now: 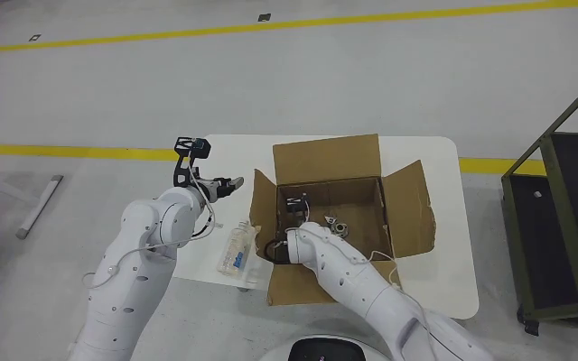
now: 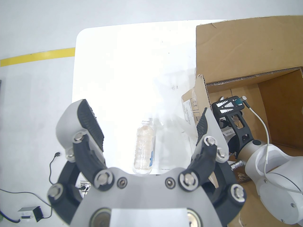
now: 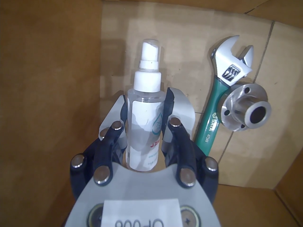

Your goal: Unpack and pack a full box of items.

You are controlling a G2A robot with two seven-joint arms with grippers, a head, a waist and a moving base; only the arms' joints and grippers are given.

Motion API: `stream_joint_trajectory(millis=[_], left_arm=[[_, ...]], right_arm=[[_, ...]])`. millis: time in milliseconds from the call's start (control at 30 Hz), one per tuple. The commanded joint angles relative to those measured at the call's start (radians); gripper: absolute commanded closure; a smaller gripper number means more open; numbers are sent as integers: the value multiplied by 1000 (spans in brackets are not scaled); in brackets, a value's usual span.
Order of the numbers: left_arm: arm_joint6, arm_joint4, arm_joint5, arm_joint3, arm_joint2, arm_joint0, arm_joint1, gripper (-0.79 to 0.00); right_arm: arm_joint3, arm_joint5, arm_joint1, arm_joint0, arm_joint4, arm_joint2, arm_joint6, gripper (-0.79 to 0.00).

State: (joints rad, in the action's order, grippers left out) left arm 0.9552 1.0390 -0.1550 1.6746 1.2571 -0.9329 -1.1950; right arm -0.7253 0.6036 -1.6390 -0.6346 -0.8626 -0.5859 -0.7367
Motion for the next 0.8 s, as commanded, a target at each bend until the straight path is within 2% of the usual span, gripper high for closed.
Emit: stream_joint_trajectory(millis=[0, 367, 567, 767], left_arm=[[0, 0, 0, 0, 0, 0, 0, -785], [0, 0, 0, 0, 0, 0, 0, -785], [0, 0, 0, 0, 0, 0, 0, -785], [0, 0, 0, 0, 0, 0, 0, -785]], right_arm=[[4, 1, -3, 2, -3, -5, 1, 0], [-43, 11, 5, -5, -81, -39, 15, 0], [-146, 9, 34, -44, -185, -66, 46, 0], [-334, 10, 84, -132, -287, -145, 36, 0]])
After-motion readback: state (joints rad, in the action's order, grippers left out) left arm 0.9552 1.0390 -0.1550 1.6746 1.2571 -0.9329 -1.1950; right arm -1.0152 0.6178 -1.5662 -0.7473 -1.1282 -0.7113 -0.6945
